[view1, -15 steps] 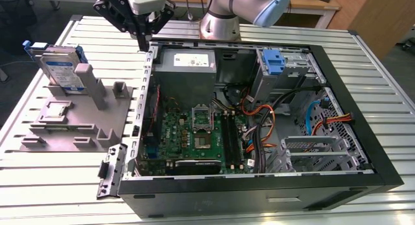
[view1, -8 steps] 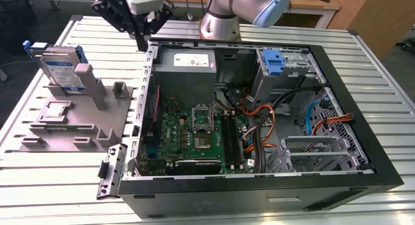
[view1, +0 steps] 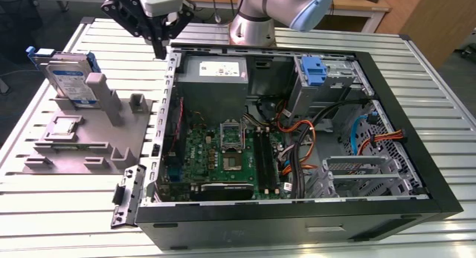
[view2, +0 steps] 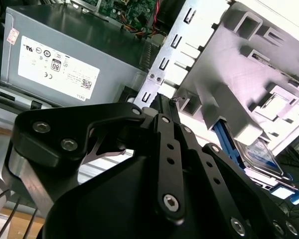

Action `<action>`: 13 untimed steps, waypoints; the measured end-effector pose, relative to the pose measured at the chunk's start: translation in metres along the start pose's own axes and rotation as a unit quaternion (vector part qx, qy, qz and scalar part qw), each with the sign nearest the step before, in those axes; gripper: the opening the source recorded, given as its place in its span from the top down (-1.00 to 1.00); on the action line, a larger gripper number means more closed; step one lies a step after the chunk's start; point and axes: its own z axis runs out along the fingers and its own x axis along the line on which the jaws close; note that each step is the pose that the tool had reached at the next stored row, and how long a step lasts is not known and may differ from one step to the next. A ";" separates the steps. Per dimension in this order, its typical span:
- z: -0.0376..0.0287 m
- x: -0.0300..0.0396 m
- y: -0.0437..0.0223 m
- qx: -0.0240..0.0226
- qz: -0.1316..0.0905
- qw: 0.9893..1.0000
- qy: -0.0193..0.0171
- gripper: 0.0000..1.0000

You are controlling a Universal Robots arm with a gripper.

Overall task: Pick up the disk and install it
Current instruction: 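Reach for the disk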

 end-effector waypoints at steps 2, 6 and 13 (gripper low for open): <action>0.0002 0.0019 0.0010 0.000 0.000 1.000 0.000 0.80; 0.0004 0.0096 0.0037 0.000 0.000 1.000 0.000 0.80; 0.0014 0.0299 0.0055 0.000 0.000 1.000 0.000 0.80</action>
